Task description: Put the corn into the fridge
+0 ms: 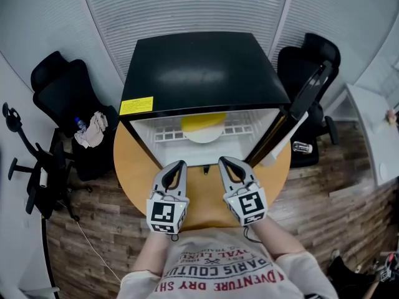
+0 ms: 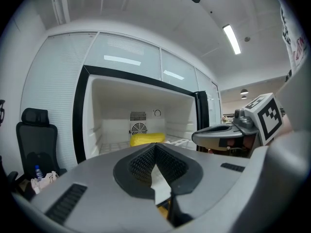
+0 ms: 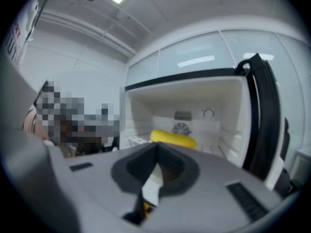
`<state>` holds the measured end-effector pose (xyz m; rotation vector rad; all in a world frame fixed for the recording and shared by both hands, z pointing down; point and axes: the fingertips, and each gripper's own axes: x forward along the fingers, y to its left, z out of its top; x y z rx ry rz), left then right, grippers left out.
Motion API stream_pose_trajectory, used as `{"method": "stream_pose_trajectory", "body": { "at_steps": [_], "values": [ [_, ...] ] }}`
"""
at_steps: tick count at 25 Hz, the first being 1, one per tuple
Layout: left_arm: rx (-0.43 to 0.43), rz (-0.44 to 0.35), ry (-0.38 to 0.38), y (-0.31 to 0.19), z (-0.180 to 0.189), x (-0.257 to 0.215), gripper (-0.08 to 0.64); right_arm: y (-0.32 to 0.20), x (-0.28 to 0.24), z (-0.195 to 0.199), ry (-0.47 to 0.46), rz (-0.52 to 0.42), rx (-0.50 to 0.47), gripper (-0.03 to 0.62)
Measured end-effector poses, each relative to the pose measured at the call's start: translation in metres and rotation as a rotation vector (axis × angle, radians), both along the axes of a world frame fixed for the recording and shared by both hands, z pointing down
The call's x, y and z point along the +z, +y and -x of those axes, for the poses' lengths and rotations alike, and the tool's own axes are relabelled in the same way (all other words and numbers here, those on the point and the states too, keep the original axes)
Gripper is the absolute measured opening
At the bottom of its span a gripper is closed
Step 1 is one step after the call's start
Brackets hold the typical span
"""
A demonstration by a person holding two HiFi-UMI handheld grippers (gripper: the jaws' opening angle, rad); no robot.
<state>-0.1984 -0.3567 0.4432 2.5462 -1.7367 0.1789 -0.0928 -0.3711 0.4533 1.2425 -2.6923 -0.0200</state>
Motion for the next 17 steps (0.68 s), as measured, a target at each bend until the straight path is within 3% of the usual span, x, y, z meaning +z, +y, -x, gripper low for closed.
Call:
{"method": "stream_pose_trajectory", "body": {
  "at_steps": [17],
  "values": [
    [0.016, 0.004, 0.018, -0.010, -0.001, 0.003, 0.029, -0.012, -0.005, 0.000, -0.034, -0.007, 0.048, 0.028]
  ]
}}
